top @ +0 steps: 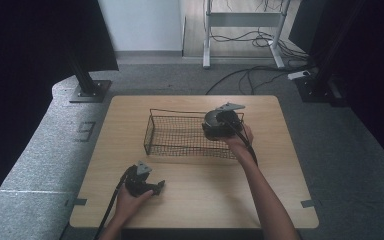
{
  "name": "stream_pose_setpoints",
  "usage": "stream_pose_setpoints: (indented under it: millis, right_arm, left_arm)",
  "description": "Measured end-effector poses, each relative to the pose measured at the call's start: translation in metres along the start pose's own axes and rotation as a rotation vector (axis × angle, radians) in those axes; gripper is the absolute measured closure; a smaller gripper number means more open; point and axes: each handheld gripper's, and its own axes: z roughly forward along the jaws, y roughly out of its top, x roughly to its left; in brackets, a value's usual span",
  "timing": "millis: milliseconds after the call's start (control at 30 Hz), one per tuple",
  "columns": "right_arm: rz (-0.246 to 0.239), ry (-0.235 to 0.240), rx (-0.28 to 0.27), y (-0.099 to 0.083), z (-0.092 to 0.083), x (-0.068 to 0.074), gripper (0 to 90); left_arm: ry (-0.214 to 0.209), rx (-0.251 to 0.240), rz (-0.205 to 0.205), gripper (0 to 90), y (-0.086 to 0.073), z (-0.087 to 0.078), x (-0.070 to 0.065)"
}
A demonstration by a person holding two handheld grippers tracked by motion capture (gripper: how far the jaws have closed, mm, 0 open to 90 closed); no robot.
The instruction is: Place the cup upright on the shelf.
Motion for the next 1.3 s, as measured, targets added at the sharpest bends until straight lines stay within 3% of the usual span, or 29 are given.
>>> stream_pose_setpoints:
  millis: [500,867,1300]
  right_arm:
    - [0.017,0.018,0.05,-0.002,0.03,-0.012,18.1]
    - [0.025,0.008,0.068,-0.005,0.043,-0.012,18.1]
    - [0.001,-0.006,0.121,-0.014,0.056,-0.01,18.0]
  left_arm:
    - [0.0,0.002,0.002,8.2,0.0,0.0,0.0]
    - [0.0,0.001,0.002,8.3,0.0,0.0,0.0]
    - [-0.001,0.0,0.001,8.2,0.0,0.0,0.0]
